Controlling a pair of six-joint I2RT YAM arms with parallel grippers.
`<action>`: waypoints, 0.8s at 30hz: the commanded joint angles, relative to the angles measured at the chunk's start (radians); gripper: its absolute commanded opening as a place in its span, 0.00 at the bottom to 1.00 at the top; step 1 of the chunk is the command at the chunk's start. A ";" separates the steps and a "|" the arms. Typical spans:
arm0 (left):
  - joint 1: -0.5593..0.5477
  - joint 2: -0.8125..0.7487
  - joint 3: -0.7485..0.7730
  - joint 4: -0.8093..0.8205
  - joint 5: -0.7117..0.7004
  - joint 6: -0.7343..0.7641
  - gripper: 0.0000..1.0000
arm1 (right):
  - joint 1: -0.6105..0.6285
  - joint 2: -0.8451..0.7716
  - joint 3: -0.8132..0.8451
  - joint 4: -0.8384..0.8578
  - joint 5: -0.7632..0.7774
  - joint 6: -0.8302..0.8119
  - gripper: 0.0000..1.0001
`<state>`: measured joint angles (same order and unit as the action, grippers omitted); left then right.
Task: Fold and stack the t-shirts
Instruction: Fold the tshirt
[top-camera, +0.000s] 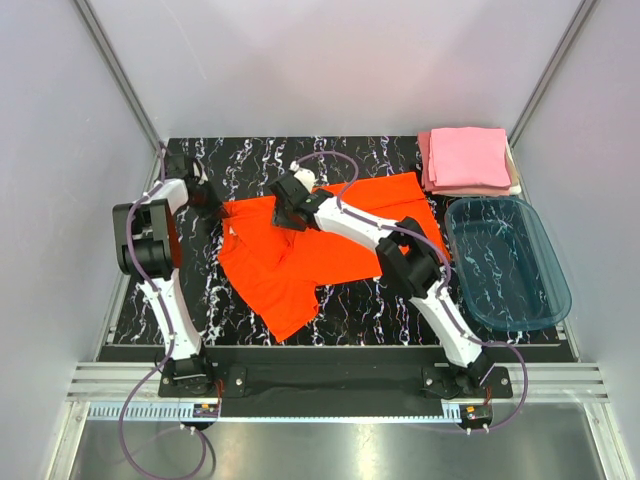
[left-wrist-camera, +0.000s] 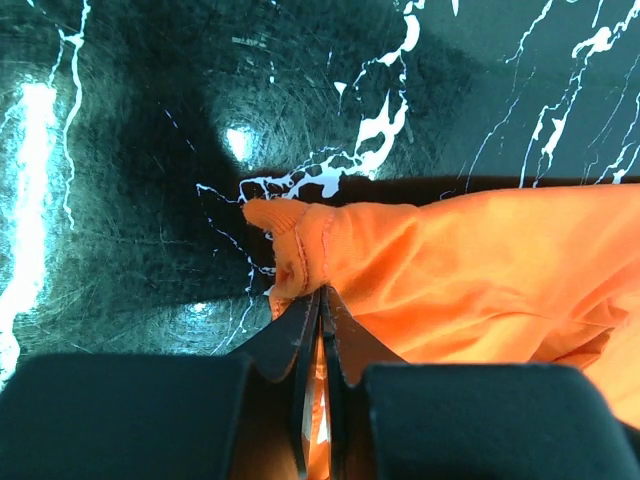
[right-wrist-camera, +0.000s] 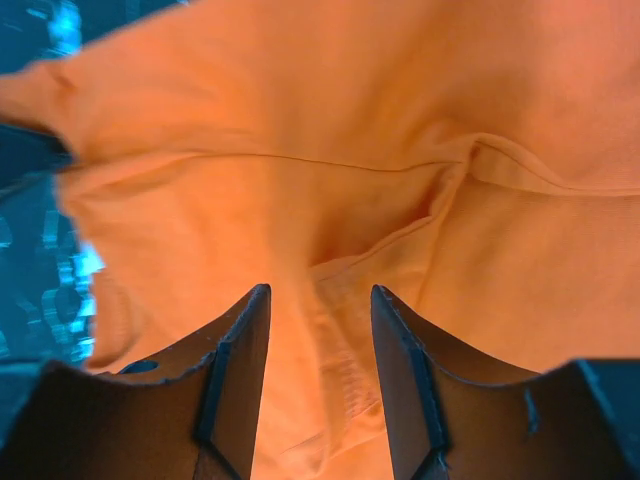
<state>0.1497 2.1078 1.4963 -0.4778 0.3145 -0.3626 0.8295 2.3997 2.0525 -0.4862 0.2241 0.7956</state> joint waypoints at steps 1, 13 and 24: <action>0.002 -0.006 -0.010 -0.005 -0.066 0.022 0.09 | -0.013 0.036 0.080 -0.086 0.047 -0.052 0.52; 0.002 0.018 0.022 -0.015 -0.083 0.034 0.09 | -0.036 -0.039 -0.024 -0.104 0.116 -0.062 0.11; 0.002 0.026 0.048 -0.025 -0.086 0.044 0.10 | -0.040 -0.191 -0.258 -0.058 0.061 -0.022 0.34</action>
<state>0.1493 2.1155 1.5162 -0.4858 0.2939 -0.3496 0.7956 2.2963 1.8271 -0.5644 0.2943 0.7597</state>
